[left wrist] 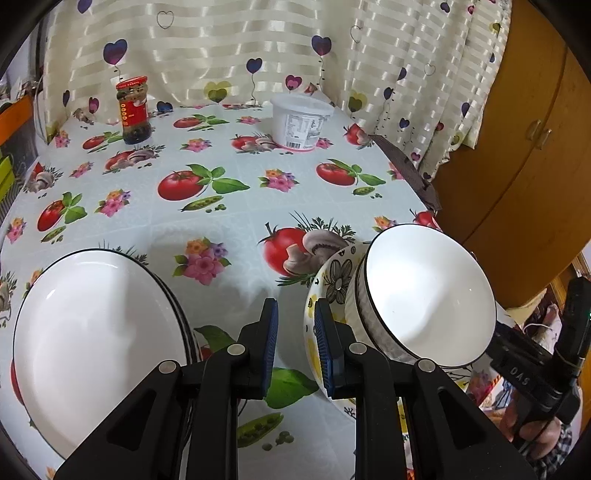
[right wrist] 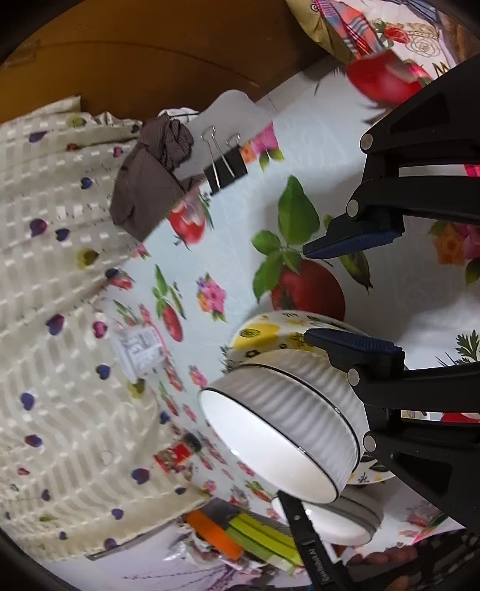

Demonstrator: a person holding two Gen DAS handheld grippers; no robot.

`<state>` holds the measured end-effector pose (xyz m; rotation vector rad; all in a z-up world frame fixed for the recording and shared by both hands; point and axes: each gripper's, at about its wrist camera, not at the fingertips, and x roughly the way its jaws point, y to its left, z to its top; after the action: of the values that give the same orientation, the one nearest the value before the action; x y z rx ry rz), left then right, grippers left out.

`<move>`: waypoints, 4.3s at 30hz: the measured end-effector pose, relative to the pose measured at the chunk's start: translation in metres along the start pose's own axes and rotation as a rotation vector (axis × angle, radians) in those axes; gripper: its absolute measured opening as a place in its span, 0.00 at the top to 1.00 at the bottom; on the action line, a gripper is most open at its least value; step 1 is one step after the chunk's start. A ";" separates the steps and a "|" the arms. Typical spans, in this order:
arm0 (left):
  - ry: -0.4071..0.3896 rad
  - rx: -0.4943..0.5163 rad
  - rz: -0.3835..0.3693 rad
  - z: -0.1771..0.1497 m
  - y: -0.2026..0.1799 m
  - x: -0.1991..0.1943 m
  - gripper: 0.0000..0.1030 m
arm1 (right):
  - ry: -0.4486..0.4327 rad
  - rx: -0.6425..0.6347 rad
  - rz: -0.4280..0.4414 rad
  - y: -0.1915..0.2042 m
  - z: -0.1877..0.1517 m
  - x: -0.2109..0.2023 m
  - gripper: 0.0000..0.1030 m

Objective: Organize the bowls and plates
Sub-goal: 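Lift the floral bowl with nested white bowls using both grippers, then carry the bowl stack with both grippers over the white plate stack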

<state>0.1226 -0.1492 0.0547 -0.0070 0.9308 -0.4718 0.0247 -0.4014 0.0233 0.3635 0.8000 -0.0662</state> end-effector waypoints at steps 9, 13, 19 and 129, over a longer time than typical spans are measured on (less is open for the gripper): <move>0.023 -0.001 0.002 0.000 -0.001 0.010 0.79 | 0.030 -0.010 0.050 0.007 0.002 0.012 0.79; 0.028 0.000 0.000 -0.001 -0.004 0.011 0.79 | 0.032 -0.038 0.067 0.013 0.004 0.014 0.86; 0.036 0.012 -0.003 -0.003 -0.008 0.012 0.79 | 0.021 -0.050 0.058 0.010 0.004 0.013 0.88; 0.058 -0.052 -0.172 -0.018 -0.029 0.015 0.88 | -0.060 -0.045 0.033 0.013 0.015 -0.015 0.89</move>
<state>0.1047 -0.1781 0.0384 -0.1220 1.0041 -0.6093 0.0275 -0.3958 0.0471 0.3305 0.7350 -0.0280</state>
